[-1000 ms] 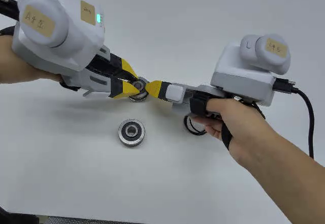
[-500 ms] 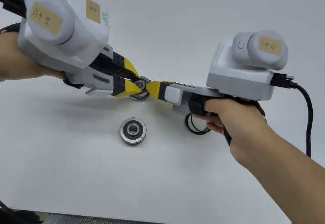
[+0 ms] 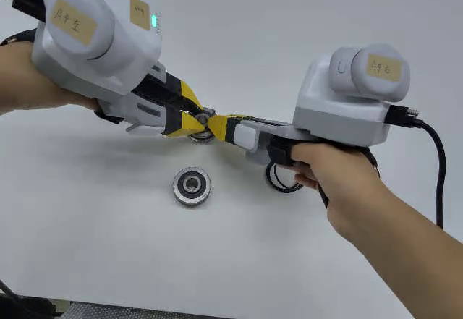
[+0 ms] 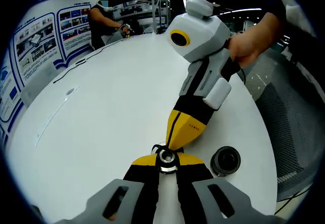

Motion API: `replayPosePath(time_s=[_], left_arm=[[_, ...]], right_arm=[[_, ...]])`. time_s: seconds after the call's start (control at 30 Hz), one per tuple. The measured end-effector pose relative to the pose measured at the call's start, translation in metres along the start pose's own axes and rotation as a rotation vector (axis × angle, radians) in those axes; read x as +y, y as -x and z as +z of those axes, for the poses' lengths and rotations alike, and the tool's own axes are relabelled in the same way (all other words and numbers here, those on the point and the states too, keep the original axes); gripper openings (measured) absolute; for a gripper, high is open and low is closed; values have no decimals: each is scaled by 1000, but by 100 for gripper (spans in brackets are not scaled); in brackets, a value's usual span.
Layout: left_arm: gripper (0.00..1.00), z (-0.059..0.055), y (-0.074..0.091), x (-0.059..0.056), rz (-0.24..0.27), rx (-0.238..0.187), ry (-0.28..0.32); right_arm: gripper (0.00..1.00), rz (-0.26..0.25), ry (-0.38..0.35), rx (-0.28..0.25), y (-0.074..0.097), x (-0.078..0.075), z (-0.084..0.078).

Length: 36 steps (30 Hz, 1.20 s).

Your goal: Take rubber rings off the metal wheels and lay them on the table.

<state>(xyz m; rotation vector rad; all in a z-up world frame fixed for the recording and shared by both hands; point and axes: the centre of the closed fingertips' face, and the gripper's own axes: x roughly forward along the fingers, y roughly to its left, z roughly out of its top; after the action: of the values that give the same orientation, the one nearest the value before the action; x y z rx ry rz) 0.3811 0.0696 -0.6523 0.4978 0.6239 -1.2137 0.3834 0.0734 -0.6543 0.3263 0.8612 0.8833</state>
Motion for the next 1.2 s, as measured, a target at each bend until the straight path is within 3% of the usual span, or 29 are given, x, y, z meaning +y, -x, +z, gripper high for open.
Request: replayPosePath(time_s=[0.47, 0.57, 0.87, 0.97, 1.03, 1.2], left_arm=[[12, -1, 0, 2, 1, -15, 8], [12, 0, -1, 1, 6, -6, 6], [14, 1, -1, -2, 2, -2, -10], [15, 2, 4, -4, 5, -4, -16], [16, 5, 10, -4, 9, -32, 15], [20, 1, 28, 1, 60, -45, 39]], right_arm=[[1, -7, -67, -18, 8, 1, 7], [1, 2, -116, -17, 10, 3, 7], [2, 1, -143, -16, 12, 7, 6], [2, 6, -154, -15, 13, 9, 6], [2, 12, -165, -23, 14, 12, 7], [2, 37, -196, -46, 18, 20, 14]])
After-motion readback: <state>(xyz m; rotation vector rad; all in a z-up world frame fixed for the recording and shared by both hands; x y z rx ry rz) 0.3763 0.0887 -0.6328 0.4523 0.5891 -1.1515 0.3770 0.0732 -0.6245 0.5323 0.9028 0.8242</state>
